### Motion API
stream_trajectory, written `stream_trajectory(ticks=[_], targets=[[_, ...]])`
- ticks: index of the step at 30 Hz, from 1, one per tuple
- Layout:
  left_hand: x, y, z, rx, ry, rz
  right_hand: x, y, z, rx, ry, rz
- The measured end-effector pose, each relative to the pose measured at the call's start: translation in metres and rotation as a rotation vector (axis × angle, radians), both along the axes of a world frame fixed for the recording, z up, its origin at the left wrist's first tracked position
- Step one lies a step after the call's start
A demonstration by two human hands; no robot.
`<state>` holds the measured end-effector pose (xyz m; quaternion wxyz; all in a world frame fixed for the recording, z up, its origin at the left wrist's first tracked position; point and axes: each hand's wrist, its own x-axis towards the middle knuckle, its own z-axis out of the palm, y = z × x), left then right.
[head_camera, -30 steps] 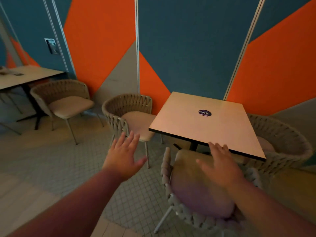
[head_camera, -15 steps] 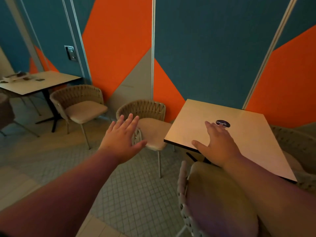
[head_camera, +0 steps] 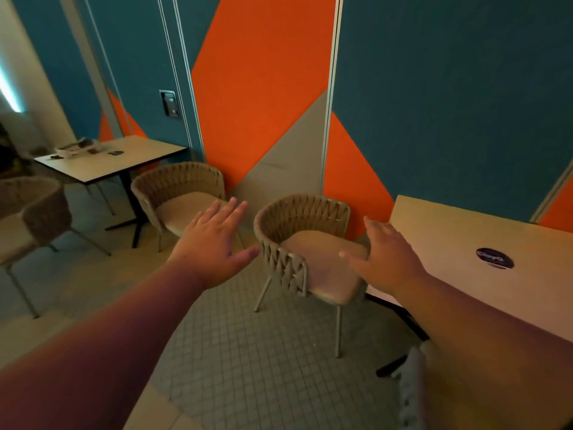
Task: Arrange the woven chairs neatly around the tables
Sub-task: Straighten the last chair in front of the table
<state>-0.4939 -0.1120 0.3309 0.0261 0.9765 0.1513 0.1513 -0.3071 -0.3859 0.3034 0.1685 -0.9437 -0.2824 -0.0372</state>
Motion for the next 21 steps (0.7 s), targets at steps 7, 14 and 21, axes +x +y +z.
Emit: stream_trajectory(ticks=[7, 14, 21], targets=[[0.058, 0.151, -0.004, 0.053, 0.13, -0.081, 0.035, 0.136, -0.03, 0.055, 0.105, -0.105], [0.18, 0.235, -0.021, 0.061, 0.206, -0.229, 0.1, 0.204, -0.056, 0.036, 0.195, -0.207], [0.304, 0.309, -0.054, 0.096, 0.265, -0.304, 0.204, 0.281, -0.089, -0.014, 0.23, -0.216]])
